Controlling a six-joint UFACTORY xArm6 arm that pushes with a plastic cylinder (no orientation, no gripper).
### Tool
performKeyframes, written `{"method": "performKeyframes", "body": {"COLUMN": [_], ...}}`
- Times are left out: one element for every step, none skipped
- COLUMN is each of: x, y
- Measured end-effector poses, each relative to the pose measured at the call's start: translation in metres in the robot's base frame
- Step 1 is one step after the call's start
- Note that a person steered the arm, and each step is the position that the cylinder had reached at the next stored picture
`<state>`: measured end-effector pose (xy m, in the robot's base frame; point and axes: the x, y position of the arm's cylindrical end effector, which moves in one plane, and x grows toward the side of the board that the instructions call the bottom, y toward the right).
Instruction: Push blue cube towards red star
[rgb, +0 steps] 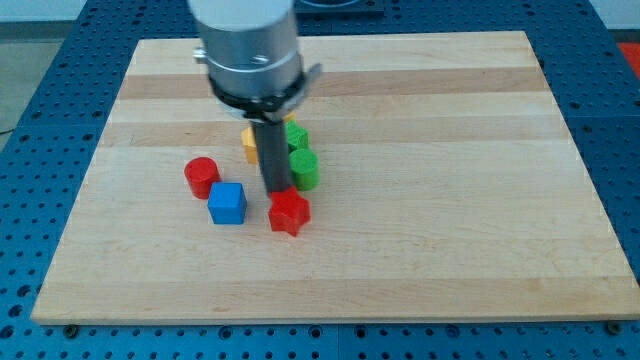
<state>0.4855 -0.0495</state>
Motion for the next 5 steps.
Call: {"method": "performKeyframes", "body": {"x": [-0.002, 0.004, 0.037, 0.041, 0.014], "y": [0.006, 0.010, 0.014, 0.014, 0.002]}}
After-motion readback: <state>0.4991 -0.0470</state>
